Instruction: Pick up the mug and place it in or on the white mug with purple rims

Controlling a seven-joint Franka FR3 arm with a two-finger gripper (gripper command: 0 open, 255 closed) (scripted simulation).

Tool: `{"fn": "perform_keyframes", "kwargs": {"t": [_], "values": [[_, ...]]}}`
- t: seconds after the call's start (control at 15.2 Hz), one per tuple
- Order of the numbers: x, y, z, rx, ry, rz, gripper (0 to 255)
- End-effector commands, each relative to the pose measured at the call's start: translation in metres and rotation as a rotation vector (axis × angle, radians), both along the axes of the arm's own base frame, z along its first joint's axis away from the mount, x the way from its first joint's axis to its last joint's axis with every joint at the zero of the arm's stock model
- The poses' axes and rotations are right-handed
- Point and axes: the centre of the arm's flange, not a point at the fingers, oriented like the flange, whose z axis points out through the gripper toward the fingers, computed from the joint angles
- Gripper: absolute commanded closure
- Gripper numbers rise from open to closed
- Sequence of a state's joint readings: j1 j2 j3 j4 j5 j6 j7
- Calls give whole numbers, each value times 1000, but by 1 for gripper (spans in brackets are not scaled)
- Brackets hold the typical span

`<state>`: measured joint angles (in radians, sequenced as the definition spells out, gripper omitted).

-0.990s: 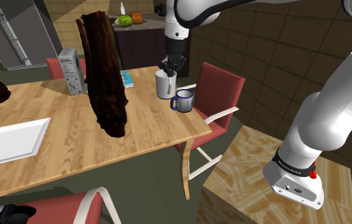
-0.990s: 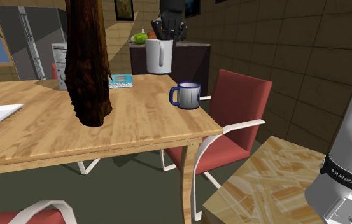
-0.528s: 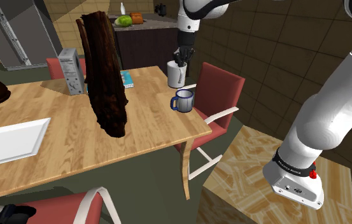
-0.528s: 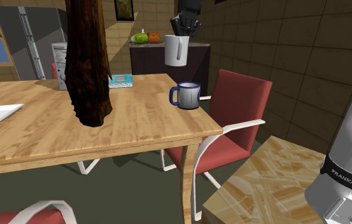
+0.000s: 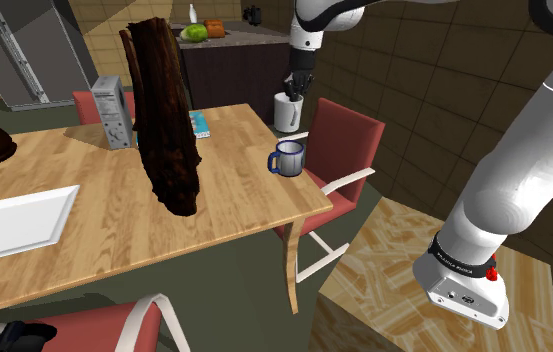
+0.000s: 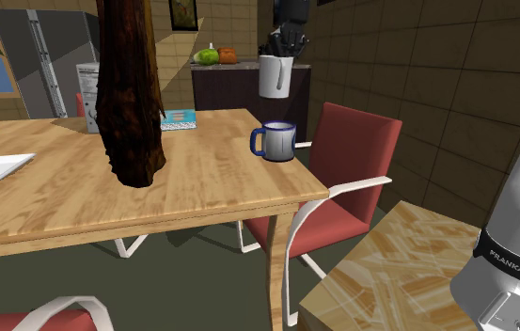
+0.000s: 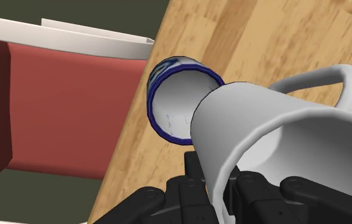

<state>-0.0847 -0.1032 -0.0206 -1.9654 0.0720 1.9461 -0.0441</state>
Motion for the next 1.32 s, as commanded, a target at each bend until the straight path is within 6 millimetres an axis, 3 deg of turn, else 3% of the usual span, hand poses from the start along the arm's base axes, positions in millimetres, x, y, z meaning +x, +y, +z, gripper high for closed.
{"fn": "perform_keyframes", "kwargs": {"t": [0.0, 0.79, 1.25], "values": [[-1, 1, -10, 0, -1, 0, 255], [-1, 1, -77, 0, -1, 0, 255], [-1, 1, -77, 0, -1, 0, 255]]}}
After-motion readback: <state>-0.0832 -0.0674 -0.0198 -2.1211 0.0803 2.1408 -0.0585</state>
